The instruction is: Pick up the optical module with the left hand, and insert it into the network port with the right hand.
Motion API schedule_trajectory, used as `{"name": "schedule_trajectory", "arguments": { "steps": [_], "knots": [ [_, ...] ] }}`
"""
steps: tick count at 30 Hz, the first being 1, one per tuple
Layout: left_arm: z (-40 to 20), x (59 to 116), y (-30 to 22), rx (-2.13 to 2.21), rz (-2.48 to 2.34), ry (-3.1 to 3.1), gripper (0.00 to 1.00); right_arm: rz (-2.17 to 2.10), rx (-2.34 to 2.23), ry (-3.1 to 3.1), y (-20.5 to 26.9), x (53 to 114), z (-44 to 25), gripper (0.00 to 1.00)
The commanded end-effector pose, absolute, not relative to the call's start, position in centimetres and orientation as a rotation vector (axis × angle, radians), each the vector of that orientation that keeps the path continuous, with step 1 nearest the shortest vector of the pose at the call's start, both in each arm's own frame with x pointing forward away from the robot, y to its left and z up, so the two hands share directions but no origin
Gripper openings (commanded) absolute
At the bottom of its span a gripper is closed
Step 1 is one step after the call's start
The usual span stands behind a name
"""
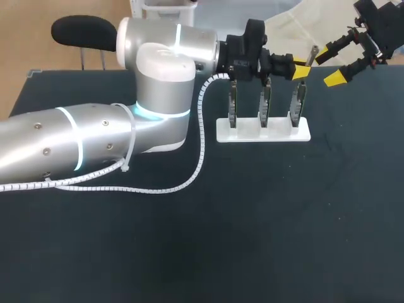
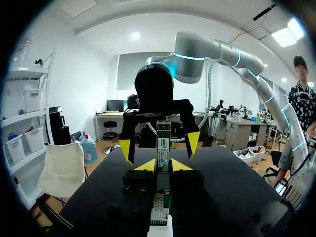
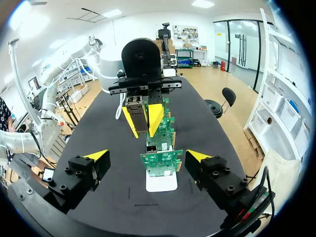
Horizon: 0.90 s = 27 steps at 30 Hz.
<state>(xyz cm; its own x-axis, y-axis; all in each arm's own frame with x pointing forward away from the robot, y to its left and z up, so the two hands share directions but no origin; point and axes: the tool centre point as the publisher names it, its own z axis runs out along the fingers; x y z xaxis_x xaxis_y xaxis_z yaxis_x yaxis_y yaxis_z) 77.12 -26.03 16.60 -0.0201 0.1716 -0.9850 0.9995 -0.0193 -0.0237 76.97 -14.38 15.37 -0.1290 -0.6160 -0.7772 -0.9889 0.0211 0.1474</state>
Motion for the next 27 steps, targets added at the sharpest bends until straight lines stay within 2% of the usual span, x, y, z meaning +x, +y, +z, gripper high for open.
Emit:
{"name": "schedule_trajectory", "arguments": {
  "steps": [1, 27],
  "knots": [
    [16.54, 77.81, -26.29, 1.353, -1.158, 1.342, 0.0, 0.952, -1.634, 1.793, -14.35, 77.06, 15.35, 1.0],
    [16.37, 78.1, -26.68, 1.353, -1.162, 1.346, 0.0, 0.952, -1.634, 1.793, -14.35, 77.06, 15.35, 1.0]
  ]
}}
